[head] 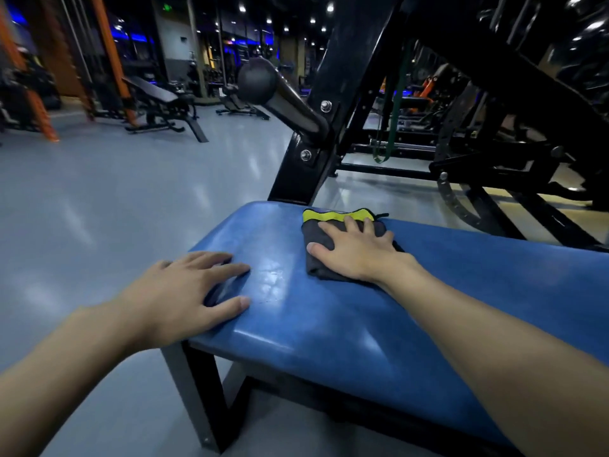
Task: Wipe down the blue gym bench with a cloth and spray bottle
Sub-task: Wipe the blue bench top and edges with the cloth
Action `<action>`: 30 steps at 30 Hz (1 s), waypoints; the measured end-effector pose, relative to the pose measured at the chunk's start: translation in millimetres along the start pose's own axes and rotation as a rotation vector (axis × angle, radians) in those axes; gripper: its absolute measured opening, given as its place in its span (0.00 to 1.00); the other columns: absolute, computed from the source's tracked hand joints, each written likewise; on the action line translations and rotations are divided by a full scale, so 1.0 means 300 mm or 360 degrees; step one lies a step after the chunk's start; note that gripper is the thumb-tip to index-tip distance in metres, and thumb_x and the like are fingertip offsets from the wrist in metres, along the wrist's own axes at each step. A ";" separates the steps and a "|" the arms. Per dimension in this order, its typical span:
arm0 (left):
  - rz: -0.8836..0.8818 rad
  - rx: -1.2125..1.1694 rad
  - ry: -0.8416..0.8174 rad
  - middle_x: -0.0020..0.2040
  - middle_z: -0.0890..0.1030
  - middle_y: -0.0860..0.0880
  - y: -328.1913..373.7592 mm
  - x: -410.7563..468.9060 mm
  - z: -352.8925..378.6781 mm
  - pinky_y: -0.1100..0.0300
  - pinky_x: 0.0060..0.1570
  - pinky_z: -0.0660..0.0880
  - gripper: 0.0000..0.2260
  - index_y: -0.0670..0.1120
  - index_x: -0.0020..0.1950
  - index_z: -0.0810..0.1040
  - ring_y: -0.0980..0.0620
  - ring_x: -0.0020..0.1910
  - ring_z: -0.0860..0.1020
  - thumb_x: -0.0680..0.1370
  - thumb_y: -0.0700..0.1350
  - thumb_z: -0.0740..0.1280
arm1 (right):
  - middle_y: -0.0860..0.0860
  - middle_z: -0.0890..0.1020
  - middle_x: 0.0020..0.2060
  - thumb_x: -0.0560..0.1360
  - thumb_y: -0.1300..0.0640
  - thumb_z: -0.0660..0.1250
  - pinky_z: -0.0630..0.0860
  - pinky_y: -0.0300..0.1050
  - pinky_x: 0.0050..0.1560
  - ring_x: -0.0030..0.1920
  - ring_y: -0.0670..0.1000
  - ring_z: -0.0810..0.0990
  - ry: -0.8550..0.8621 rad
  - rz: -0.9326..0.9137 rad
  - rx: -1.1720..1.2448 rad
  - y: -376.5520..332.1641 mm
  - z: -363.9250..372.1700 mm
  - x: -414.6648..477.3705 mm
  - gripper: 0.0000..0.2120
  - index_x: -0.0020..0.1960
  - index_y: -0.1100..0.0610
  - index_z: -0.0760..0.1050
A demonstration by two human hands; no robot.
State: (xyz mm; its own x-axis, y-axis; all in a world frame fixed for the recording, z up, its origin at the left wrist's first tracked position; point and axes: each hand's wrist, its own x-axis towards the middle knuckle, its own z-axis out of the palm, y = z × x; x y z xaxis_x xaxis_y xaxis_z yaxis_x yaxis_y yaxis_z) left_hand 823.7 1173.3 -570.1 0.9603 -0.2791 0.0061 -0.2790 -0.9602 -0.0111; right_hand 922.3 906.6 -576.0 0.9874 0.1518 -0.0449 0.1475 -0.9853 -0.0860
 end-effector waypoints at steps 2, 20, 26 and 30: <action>-0.0010 -0.0022 -0.0010 0.79 0.54 0.65 -0.041 -0.024 0.005 0.55 0.71 0.59 0.50 0.70 0.77 0.54 0.62 0.78 0.54 0.57 0.84 0.32 | 0.53 0.50 0.80 0.77 0.29 0.46 0.49 0.75 0.70 0.78 0.66 0.44 0.0004 -0.0040 0.0014 -0.072 0.004 0.037 0.32 0.78 0.37 0.51; -0.0094 -0.0339 0.0288 0.62 0.66 0.67 -0.169 -0.127 0.067 0.64 0.53 0.70 0.37 0.62 0.66 0.67 0.64 0.59 0.68 0.63 0.80 0.57 | 0.51 0.57 0.77 0.77 0.32 0.49 0.50 0.76 0.67 0.77 0.65 0.48 -0.0006 -0.0523 0.0061 -0.536 0.025 0.168 0.27 0.73 0.37 0.61; -0.0112 -0.0393 0.0310 0.61 0.68 0.65 -0.169 -0.133 0.079 0.61 0.54 0.71 0.36 0.60 0.66 0.68 0.63 0.58 0.69 0.64 0.79 0.59 | 0.50 0.52 0.80 0.75 0.27 0.45 0.46 0.76 0.69 0.79 0.63 0.45 -0.0023 -0.0602 -0.0060 -0.513 0.018 0.108 0.32 0.76 0.35 0.55; -0.0123 -0.0379 0.0315 0.62 0.68 0.66 -0.168 -0.131 0.084 0.59 0.56 0.72 0.35 0.60 0.65 0.68 0.62 0.59 0.69 0.65 0.78 0.59 | 0.46 0.54 0.80 0.72 0.23 0.47 0.45 0.79 0.67 0.79 0.62 0.43 -0.0045 -0.0629 0.0045 -0.549 0.014 0.118 0.33 0.75 0.31 0.54</action>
State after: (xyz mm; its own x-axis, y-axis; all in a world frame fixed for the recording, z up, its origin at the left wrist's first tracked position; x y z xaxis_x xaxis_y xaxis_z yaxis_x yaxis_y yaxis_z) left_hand 800.2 1233.0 -594.8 0.9648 -0.1793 0.1923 -0.2221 -0.9473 0.2309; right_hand 932.9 1074.5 -567.6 0.8528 0.5213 -0.0304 0.5138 -0.8481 -0.1295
